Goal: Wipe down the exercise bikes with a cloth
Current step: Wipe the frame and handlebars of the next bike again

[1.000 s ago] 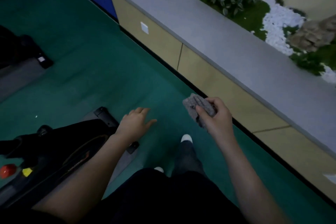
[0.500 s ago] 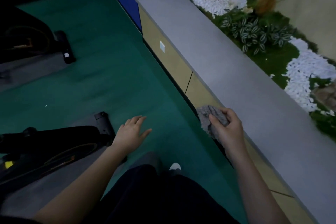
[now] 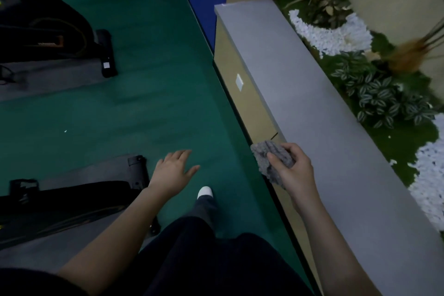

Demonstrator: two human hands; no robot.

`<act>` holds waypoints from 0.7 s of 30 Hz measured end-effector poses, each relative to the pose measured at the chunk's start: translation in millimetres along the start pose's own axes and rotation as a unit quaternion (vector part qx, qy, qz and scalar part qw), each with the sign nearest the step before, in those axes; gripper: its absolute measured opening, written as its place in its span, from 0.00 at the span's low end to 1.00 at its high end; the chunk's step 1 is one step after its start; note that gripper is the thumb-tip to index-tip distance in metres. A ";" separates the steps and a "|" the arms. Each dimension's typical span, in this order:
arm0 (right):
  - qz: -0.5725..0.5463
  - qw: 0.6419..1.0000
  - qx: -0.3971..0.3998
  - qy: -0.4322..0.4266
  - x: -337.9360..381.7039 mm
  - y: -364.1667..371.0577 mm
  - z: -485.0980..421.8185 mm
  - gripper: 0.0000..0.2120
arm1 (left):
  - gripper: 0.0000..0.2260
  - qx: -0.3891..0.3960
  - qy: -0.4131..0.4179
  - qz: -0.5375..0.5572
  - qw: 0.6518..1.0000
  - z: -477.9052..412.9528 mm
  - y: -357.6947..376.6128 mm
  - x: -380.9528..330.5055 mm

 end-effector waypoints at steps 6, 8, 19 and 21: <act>0.017 0.999 0.042 -0.022 50.4 59.2 -64.2 0.08 | 0.27 -0.018 -0.048 0.020 0.998 -50.8 -31.5 43.7; 0.025 0.997 0.067 -0.033 66.5 84.1 -79.7 0.08 | 0.27 -0.028 -0.080 0.033 0.996 -57.6 -40.0 64.4; 0.101 0.964 0.210 -0.129 149.3 221.8 -164.1 0.09 | 0.26 -0.047 -0.242 0.117 0.962 -76.1 -62.9 154.6; 0.109 0.955 0.235 -0.144 163.4 247.0 -183.5 0.09 | 0.26 -0.051 -0.271 0.129 0.953 -85.0 -68.7 169.4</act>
Point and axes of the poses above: each hand's wrist, its own z-axis away from the middle knuckle, its own y-axis out of the palm, x = y × z, the point moved 8 cm from there along -z, towards the middle knuckle, and after that the axes turned 1 degree about -x, right-handed, at the moved point
